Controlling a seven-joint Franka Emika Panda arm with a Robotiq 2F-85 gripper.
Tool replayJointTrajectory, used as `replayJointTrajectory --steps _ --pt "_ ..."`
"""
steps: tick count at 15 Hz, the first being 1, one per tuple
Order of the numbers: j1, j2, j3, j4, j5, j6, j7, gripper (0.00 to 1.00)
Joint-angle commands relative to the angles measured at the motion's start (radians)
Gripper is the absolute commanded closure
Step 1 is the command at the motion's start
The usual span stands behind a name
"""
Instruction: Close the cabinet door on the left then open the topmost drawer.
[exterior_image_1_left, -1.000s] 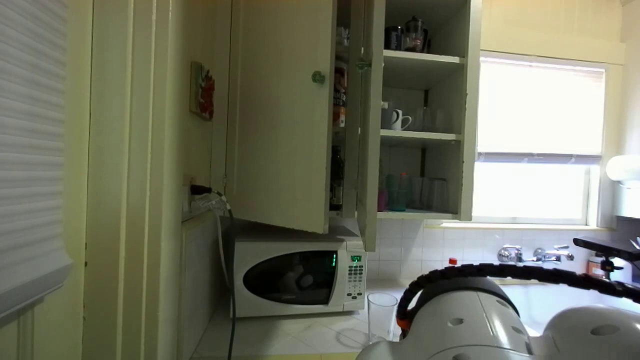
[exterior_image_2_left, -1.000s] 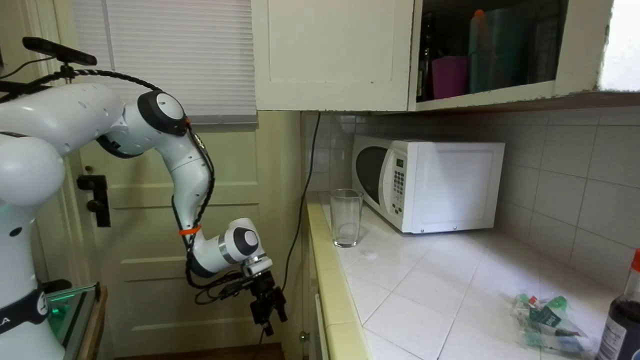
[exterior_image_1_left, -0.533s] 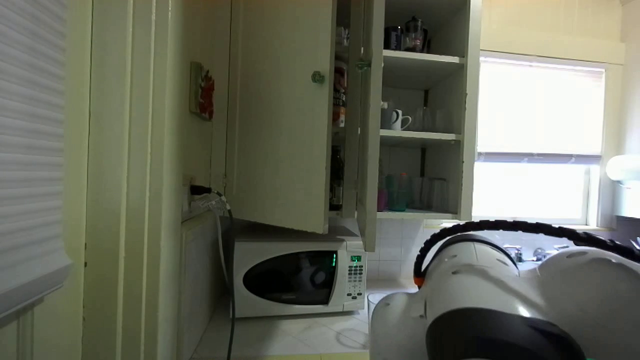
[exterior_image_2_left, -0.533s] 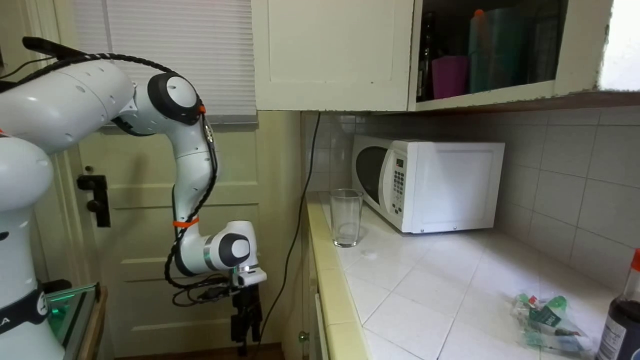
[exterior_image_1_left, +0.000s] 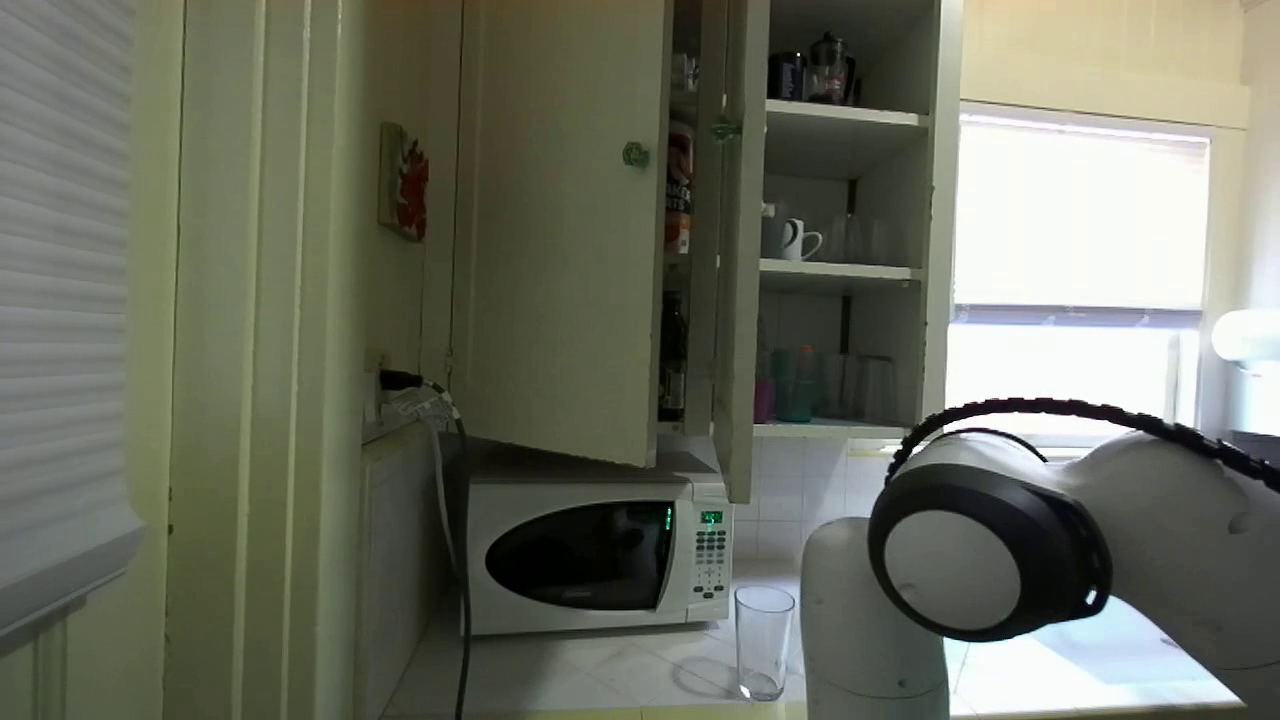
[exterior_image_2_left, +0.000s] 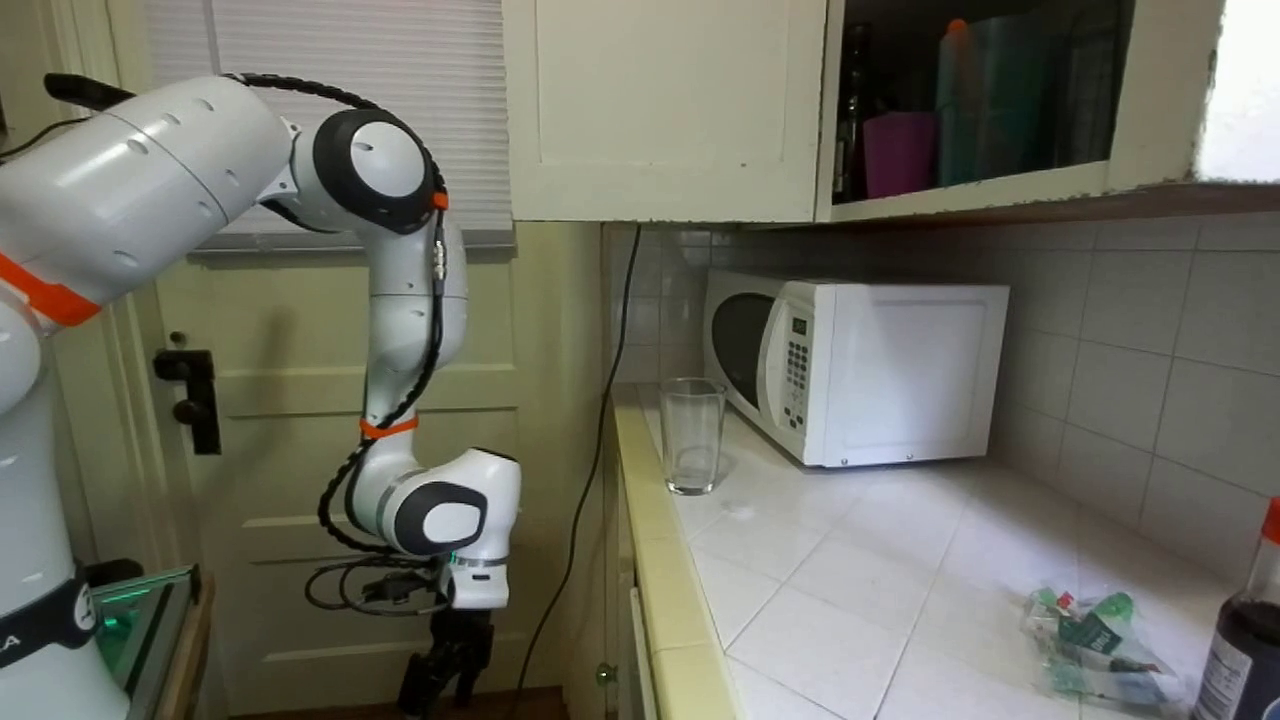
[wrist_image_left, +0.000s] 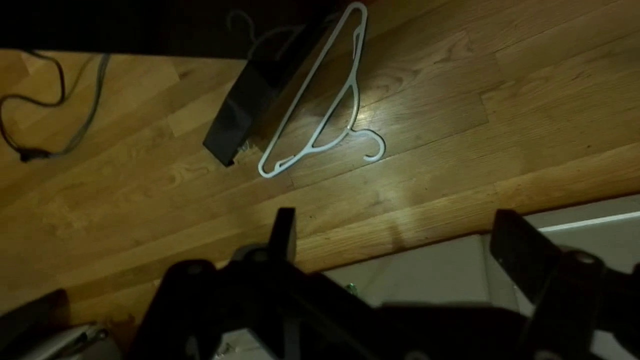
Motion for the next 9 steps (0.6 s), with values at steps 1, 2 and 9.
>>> replayJointTrajectory --steps 1,2,9 --pt "-0.128 -0.044 0.048 -0.064 0.126 0.008 -0.027 0.00" --pt "-0.167 -0.052 0.054 -0.077 0.156 0.017 -0.032 0.00" --pt "-0.450 -0.144 0.154 -0.188 0.374 0.117 -0.077 0.00"
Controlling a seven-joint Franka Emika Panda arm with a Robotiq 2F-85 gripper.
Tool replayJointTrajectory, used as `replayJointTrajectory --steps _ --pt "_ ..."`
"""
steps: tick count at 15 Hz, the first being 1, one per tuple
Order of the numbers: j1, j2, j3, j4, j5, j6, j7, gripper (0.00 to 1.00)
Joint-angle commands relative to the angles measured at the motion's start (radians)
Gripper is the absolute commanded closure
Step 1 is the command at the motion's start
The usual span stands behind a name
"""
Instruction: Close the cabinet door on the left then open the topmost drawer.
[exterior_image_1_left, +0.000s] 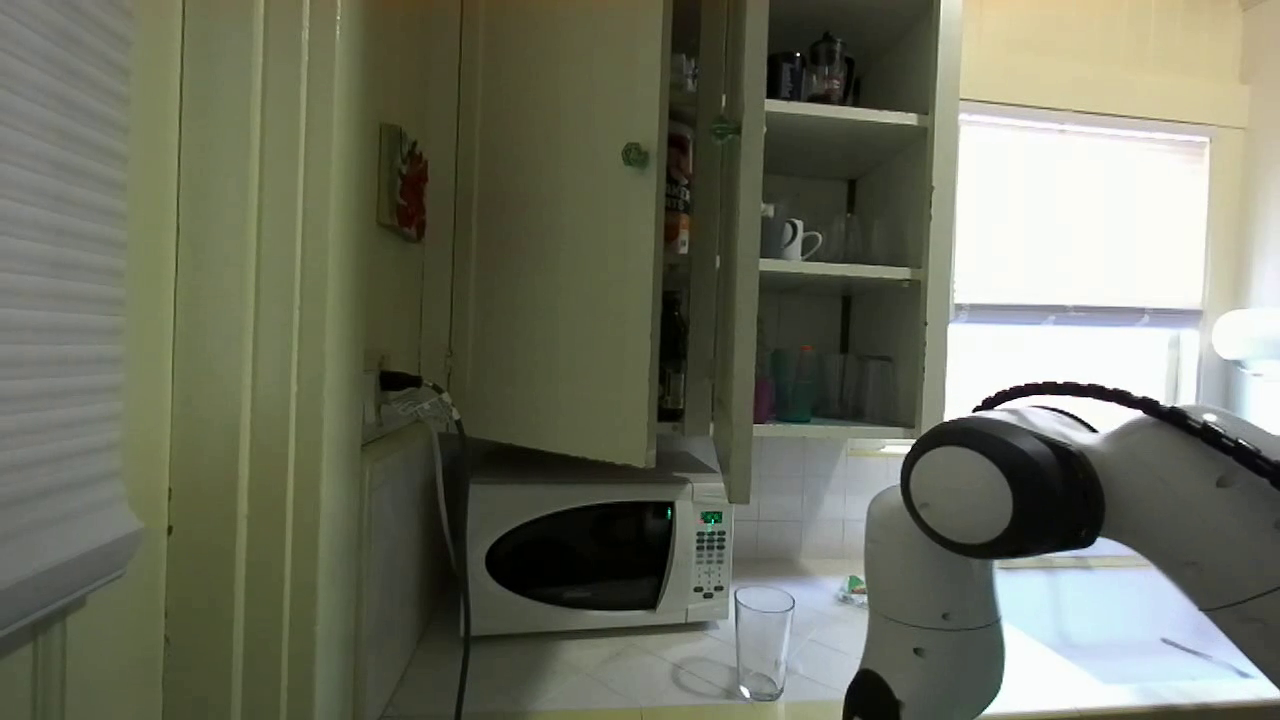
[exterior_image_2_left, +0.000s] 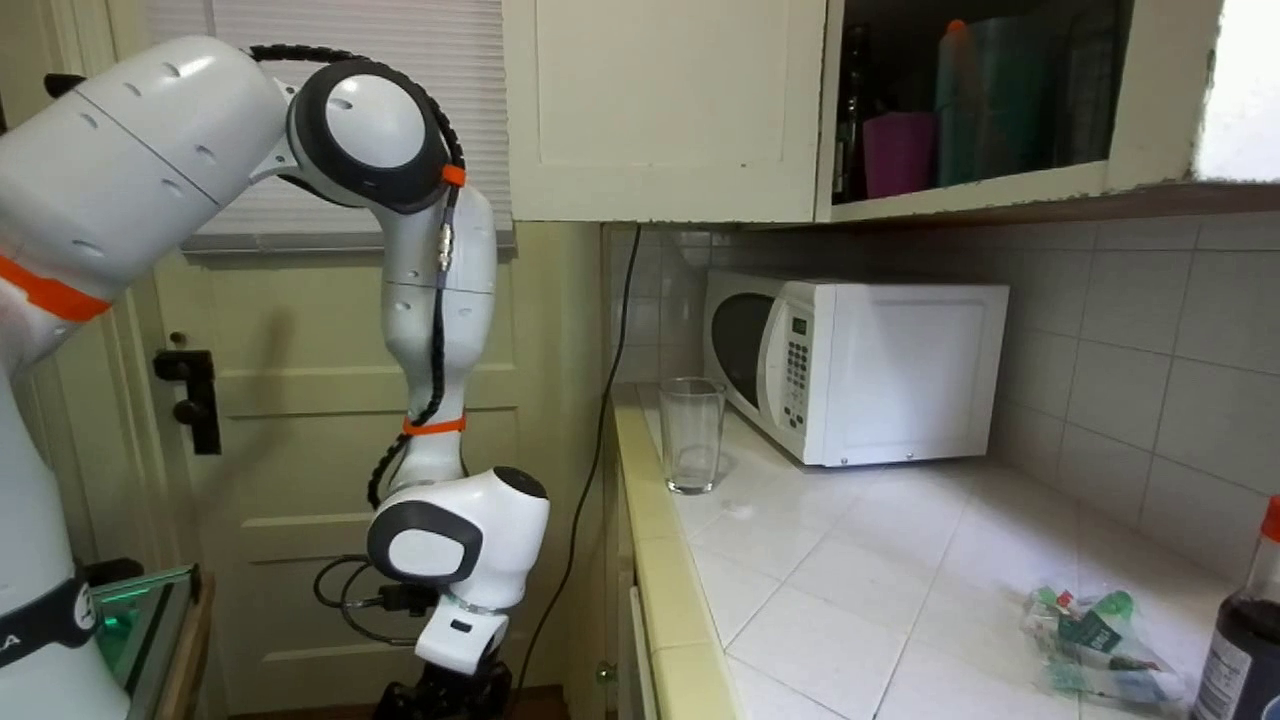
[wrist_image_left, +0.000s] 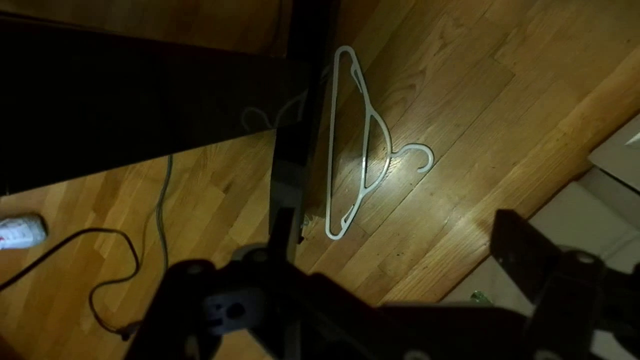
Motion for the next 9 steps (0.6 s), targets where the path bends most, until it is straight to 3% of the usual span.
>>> replayJointTrajectory --steps 1,3,9 --pt "-0.135 -0.077 0.075 -0.108 0.083 0.180 -0.097 0.00" --pt "-0.111 -0.106 0.033 -0.154 0.033 0.273 -0.181 0.00" --pt "0.007 -0.196 -0.108 -0.274 0.018 0.378 -0.454 0.00"
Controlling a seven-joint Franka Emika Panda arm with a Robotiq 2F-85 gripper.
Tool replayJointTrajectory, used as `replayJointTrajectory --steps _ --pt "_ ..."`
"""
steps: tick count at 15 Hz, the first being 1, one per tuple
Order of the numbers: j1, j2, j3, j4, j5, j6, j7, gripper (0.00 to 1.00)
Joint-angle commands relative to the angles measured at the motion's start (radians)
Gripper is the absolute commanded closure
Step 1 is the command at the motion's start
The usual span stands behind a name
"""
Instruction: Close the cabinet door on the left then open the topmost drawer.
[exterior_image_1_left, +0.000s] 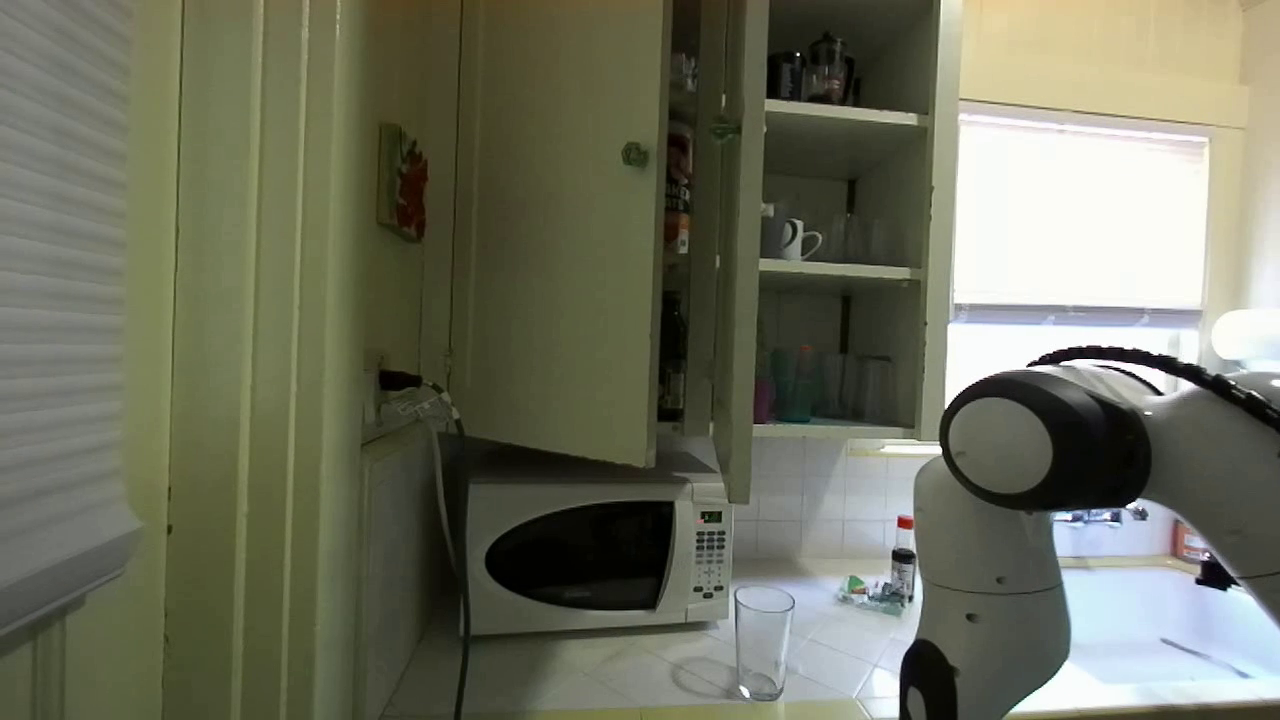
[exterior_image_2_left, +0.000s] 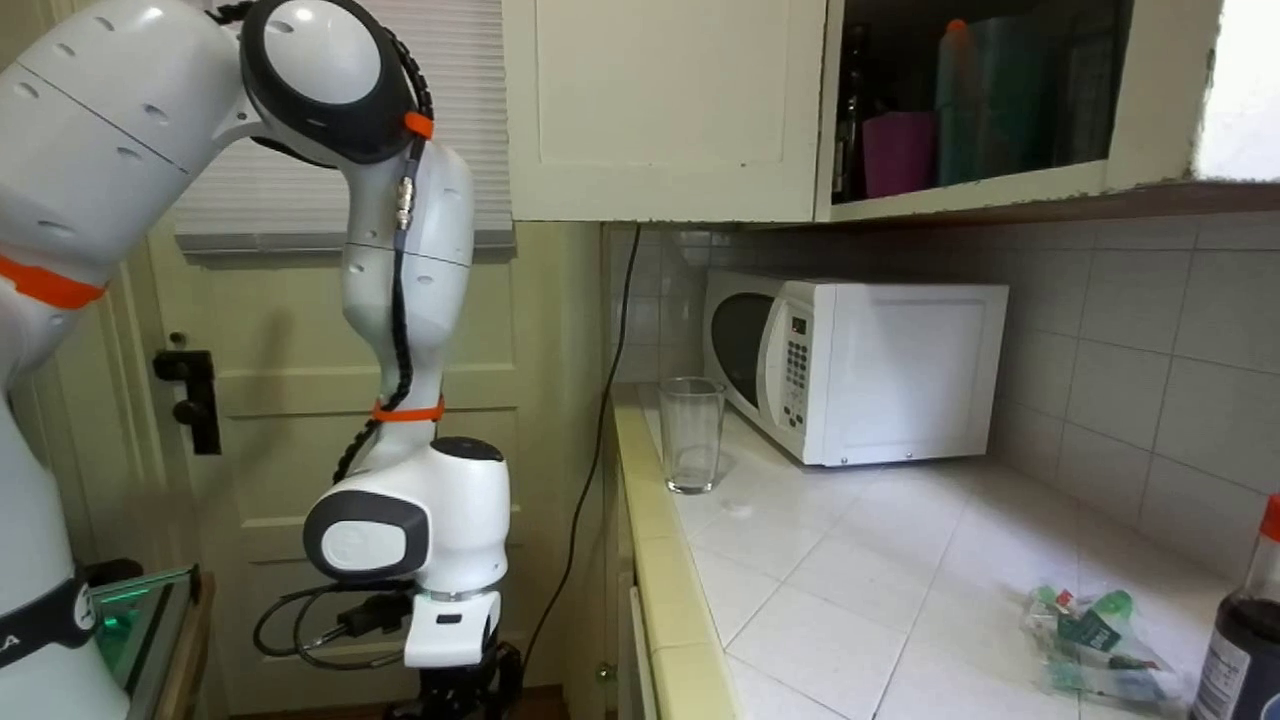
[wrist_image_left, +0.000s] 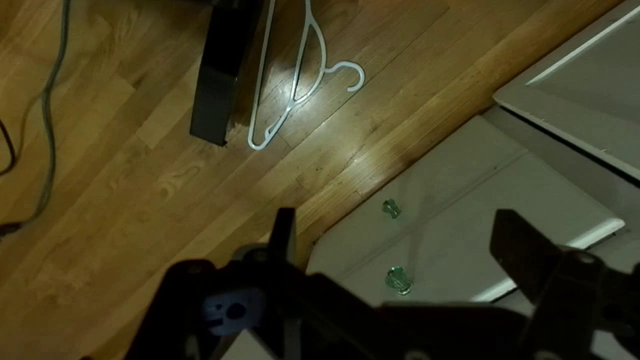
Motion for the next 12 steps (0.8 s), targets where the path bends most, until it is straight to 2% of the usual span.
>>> replayJointTrajectory --steps 1,2,3,6,7,8,10,12 --pt "0.089 -0.074 -0.093 -0.088 -0.014 0.054 -0.161 0.00" --pt "0.079 -0.100 -0.087 -0.092 -0.008 0.034 -0.195 0.00" --pt "0.061 -0.042 -0.059 -0.045 0.038 0.025 -0.162 0.00" --pt "0.071 -0.075 -0.070 -0.061 0.038 0.025 -0.208 0.00" --pt "0.048 -0.076 -0.045 -0.062 0.016 0.042 -0.237 0.00" --pt "0.136 -0.036 -0.140 -0.060 0.001 0.089 -0.307 0.00" --pt "0.044 -0.042 -0.144 -0.063 -0.055 0.130 -0.444 0.00" --pt "-0.008 -0.030 -0.178 -0.061 -0.107 0.195 -0.567 0.00"
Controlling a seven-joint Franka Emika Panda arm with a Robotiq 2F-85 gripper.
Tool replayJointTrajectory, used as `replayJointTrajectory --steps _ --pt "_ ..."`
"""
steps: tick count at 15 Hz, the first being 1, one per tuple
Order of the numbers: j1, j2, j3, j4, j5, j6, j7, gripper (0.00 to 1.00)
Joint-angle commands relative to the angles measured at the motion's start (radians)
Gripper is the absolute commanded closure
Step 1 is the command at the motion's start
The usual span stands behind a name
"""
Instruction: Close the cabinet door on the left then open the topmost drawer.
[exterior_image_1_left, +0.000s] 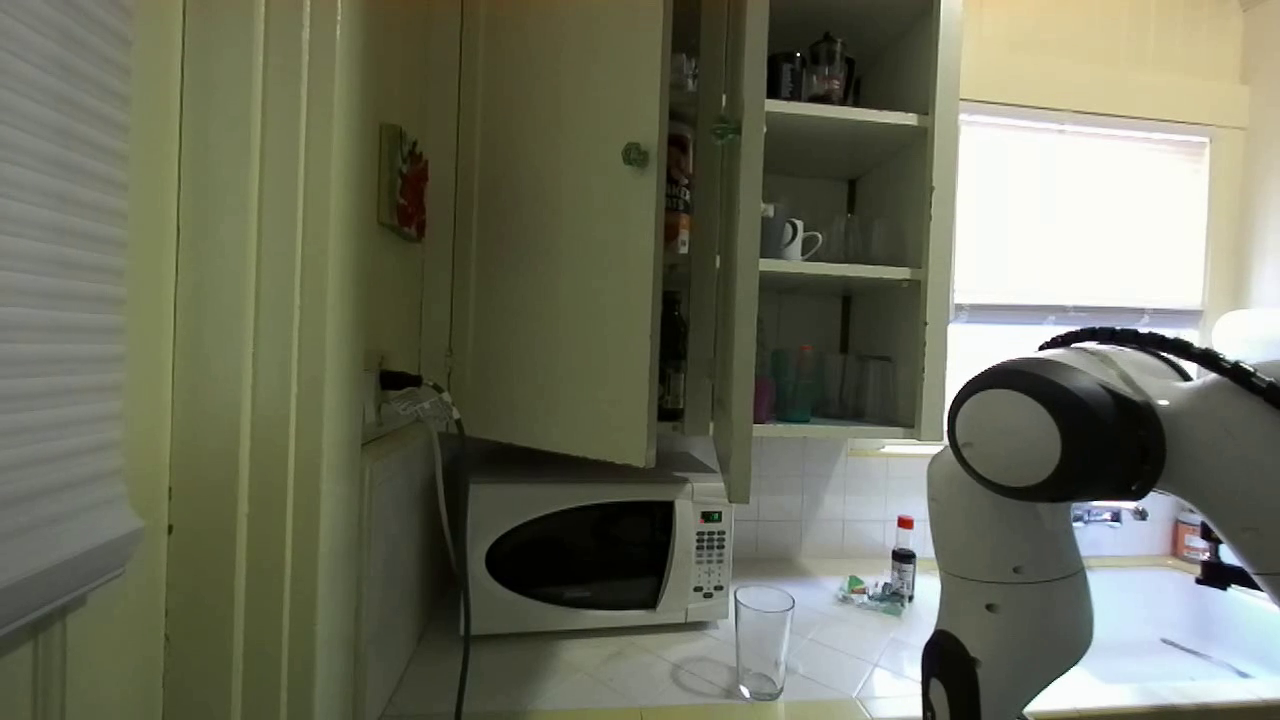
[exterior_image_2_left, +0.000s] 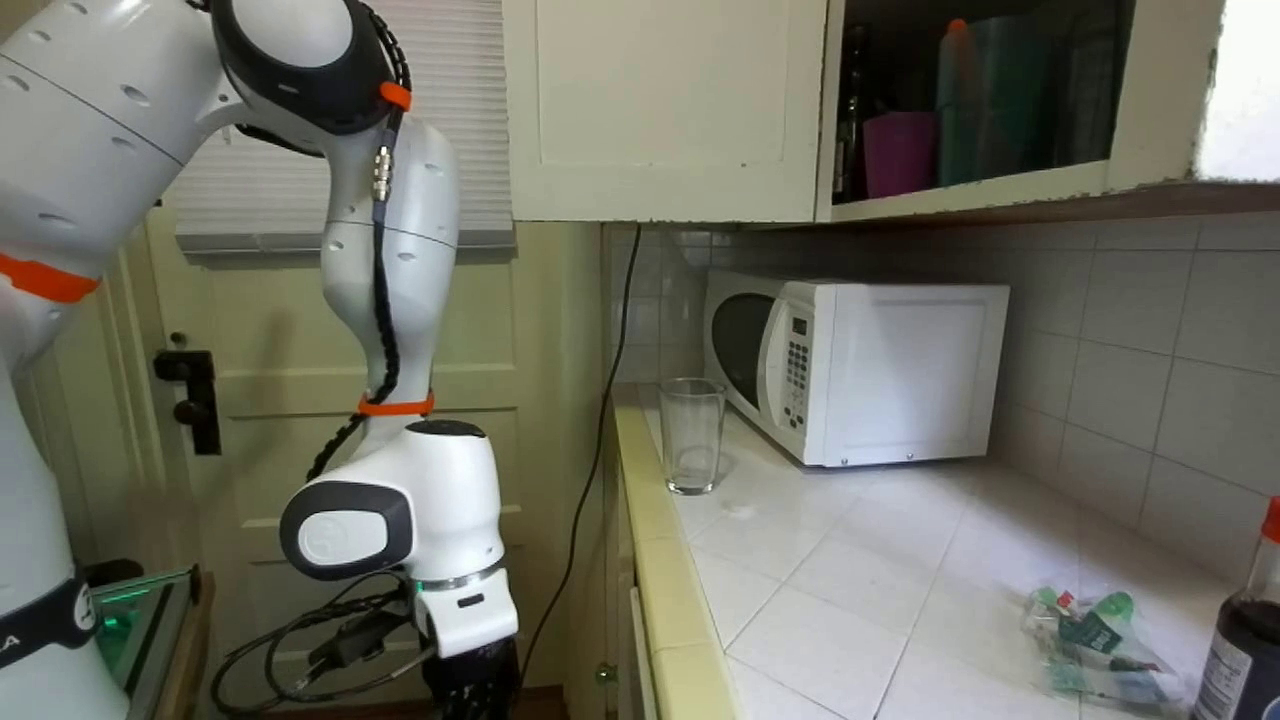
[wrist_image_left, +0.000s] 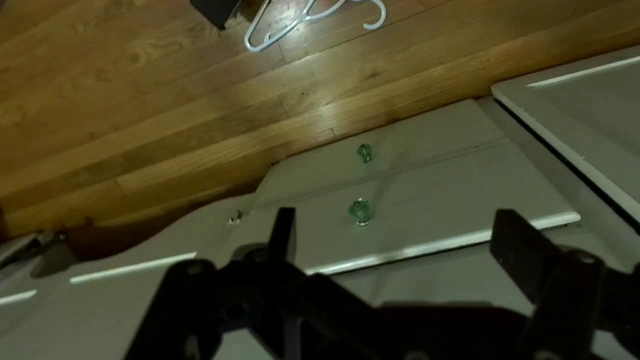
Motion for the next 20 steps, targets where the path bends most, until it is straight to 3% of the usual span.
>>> replayJointTrajectory --steps 1,5,7,10,11,12,18,20 --pt "-0.111 0.028 -0.055 -0.002 -0.113 0.129 -0.217 0.00" --pt "-0.337 -0.010 -0.044 -0.005 -0.318 0.225 -0.391 0.00" --pt "-0.377 -0.025 -0.043 -0.014 -0.330 0.215 -0.396 0.00" --pt "-0.498 -0.084 0.023 0.017 -0.379 0.015 -0.364 0.00" --pt "-0.512 -0.091 0.036 0.033 -0.366 -0.054 -0.357 0.00" --pt "-0.456 -0.043 0.005 0.018 -0.326 0.062 -0.380 0.00" --pt "-0.533 -0.126 0.063 0.031 -0.341 -0.096 -0.380 0.00" --pt "-0.490 -0.161 0.030 0.018 -0.303 -0.155 -0.363 0.00"
